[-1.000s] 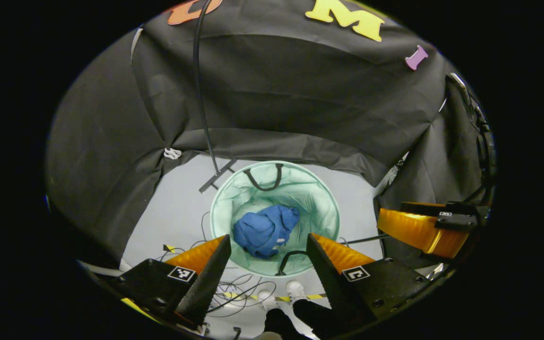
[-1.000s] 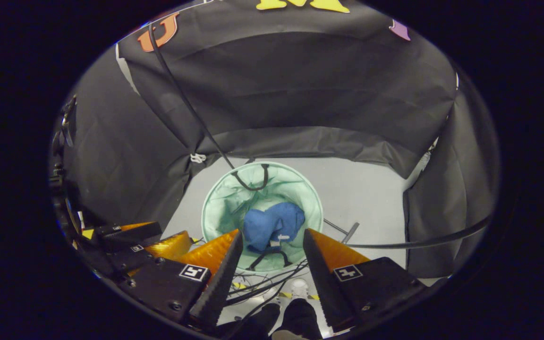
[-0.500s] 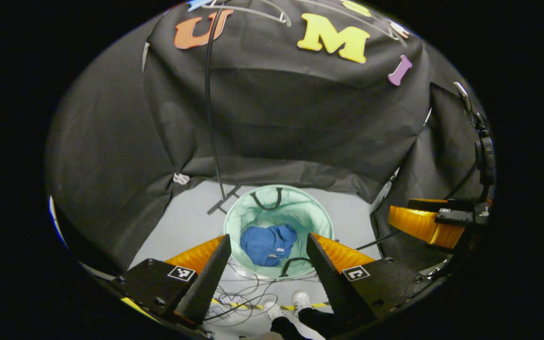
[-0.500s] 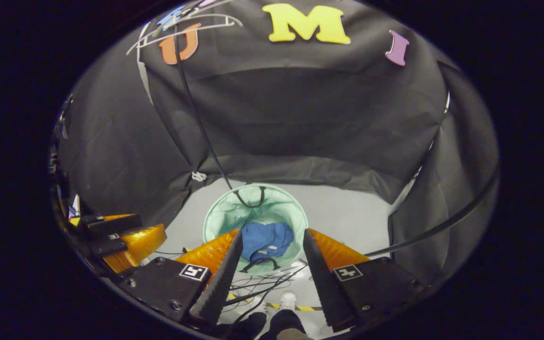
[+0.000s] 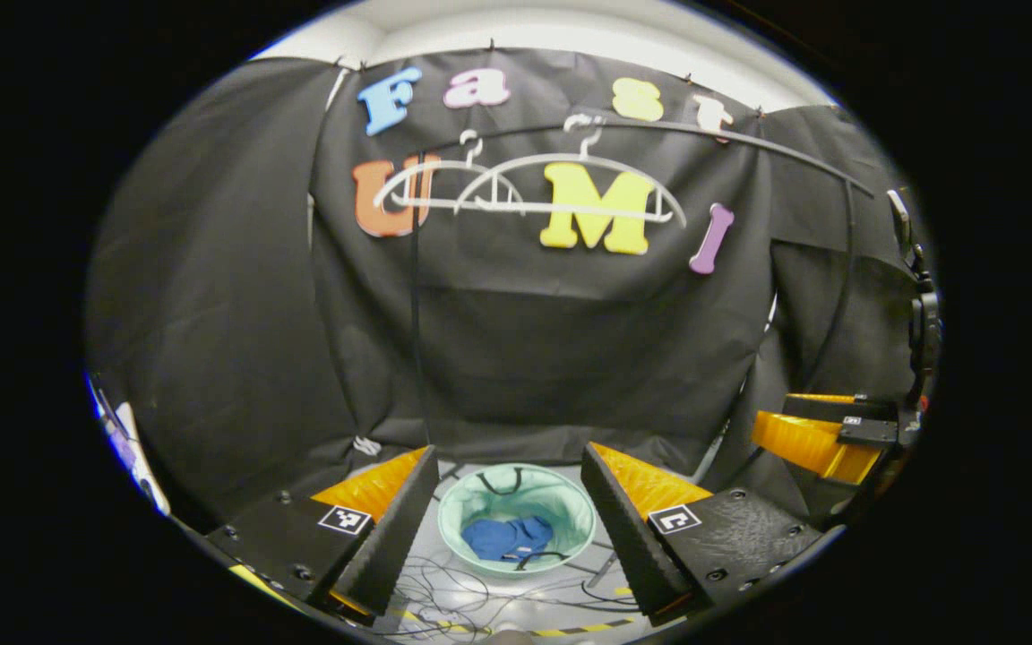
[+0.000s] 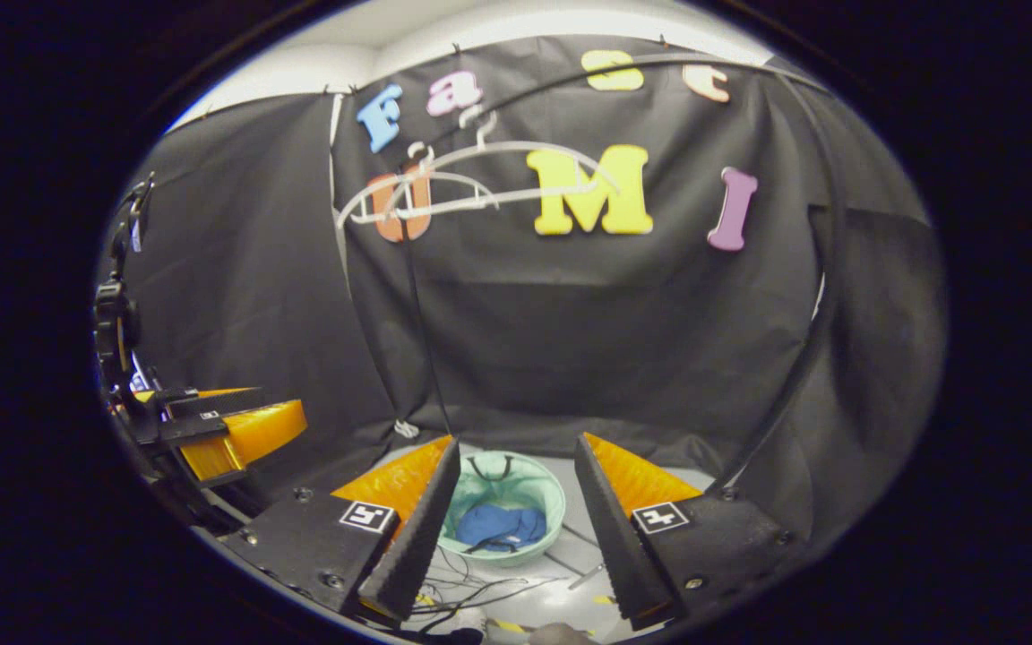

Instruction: Grasp the clothes on the hanger with both hands and then place them into the laundry hamper below.

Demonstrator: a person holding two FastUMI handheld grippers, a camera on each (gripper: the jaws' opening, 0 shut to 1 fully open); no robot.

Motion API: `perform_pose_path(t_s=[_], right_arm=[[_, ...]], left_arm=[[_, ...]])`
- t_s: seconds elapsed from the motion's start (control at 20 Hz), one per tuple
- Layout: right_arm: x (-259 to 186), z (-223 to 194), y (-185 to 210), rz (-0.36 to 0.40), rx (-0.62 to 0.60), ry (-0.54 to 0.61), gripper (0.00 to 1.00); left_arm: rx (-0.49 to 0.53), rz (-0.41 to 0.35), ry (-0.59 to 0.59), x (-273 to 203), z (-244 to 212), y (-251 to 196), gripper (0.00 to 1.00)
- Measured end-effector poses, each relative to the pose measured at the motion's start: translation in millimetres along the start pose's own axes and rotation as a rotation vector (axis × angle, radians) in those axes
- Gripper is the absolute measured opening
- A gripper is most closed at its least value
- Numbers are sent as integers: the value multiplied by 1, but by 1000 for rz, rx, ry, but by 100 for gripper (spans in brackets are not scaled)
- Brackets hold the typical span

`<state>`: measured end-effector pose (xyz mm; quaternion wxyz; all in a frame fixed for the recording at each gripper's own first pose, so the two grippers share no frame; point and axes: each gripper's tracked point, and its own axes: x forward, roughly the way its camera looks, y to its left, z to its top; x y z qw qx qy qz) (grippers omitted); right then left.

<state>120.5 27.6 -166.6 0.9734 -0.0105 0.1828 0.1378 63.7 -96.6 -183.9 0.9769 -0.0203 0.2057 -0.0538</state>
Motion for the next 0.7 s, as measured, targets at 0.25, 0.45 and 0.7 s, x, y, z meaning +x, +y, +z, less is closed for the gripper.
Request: perform_pose_path(t_s=[0.25, 0.45, 0.7], right_arm=[[-109, 48, -17, 53, 7, -203, 99], [-173, 71, -16, 73, 41, -309, 99], [-217, 83, -13, -11, 15, -384, 100]], left_arm=[[-4, 104, -146, -115, 39, -16, 100], [34, 168, -235, -180, 66, -8, 100], [40, 128, -305, -216, 90, 3, 100]])
